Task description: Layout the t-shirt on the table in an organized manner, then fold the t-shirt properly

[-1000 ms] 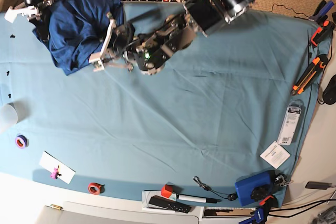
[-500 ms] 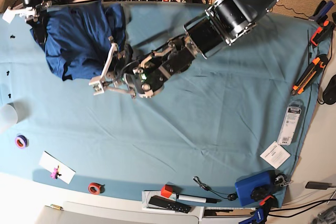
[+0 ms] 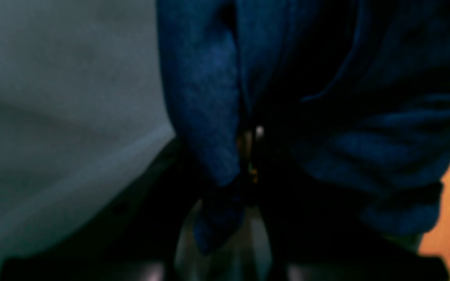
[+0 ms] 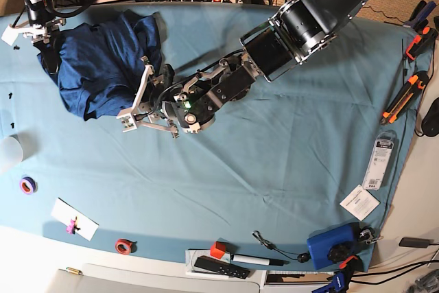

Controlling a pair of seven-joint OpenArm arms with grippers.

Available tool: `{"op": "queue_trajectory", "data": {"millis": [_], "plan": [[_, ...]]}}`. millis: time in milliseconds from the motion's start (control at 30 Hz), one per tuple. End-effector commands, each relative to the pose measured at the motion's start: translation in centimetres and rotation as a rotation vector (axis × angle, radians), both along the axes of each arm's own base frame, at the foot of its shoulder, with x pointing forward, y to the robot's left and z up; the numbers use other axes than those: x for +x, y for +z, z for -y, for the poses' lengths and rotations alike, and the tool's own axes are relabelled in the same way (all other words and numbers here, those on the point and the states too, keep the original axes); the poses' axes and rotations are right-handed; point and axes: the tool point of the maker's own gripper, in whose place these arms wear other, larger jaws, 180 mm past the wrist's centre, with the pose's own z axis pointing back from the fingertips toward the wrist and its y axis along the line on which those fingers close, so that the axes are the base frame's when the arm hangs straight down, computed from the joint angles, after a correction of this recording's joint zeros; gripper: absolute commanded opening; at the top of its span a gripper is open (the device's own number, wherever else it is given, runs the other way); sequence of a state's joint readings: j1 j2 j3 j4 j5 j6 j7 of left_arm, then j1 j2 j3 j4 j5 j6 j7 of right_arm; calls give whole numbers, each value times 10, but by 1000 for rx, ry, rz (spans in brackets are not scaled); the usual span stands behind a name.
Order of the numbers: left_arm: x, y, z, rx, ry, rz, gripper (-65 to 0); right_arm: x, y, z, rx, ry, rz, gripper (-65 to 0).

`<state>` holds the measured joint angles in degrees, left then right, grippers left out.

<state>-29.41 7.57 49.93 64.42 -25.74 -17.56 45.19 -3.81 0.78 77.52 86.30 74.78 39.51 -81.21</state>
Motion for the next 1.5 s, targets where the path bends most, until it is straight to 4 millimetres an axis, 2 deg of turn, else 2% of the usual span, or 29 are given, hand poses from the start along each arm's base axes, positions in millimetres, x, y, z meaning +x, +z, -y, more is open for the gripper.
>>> {"op": "queue_trajectory", "data": {"millis": [0,167,500,900,933,967,1033,1067,1133,1200,1367,1467], "plan": [[11,21,14,-47,-2,50,-650,2,15,10,-46,-16,37,-650],[15,15,10,-31,23,48,-650,-4,4,10,-55,-18,-25,-650],[15,15,10,-33,24,47,-650,-30,-11,11,-59,-19,-113,-650],[9,19,15,-67,-3,28,-650,-27,-9,17,-83,-16,-123,-650],[9,19,15,-69,-3,29,-650,-28,-8,19,-89,-10,-132,-619],[9,19,15,-69,-3,29,-648,-28,-7,21,-96,-7,-134,-524],[9,19,16,-71,-3,29,-530,-28,-3,26,-112,-9,-133,-337],[9,19,16,-71,-3,29,-481,-27,0,29,-120,-15,-126,-293],[9,19,16,-71,-3,30,-415,-26,5,34,-137,-23,-116,-289],[9,19,16,-71,-3,30,-392,-25,12,41,-158,-35,-102,-289],[11,21,16,-71,1,33,-389,-22,29,58,-216,-39,-91,-289],[19,26,16,-69,0,80,-389,-20,40,68,-254,-35,-89,-289]]}}
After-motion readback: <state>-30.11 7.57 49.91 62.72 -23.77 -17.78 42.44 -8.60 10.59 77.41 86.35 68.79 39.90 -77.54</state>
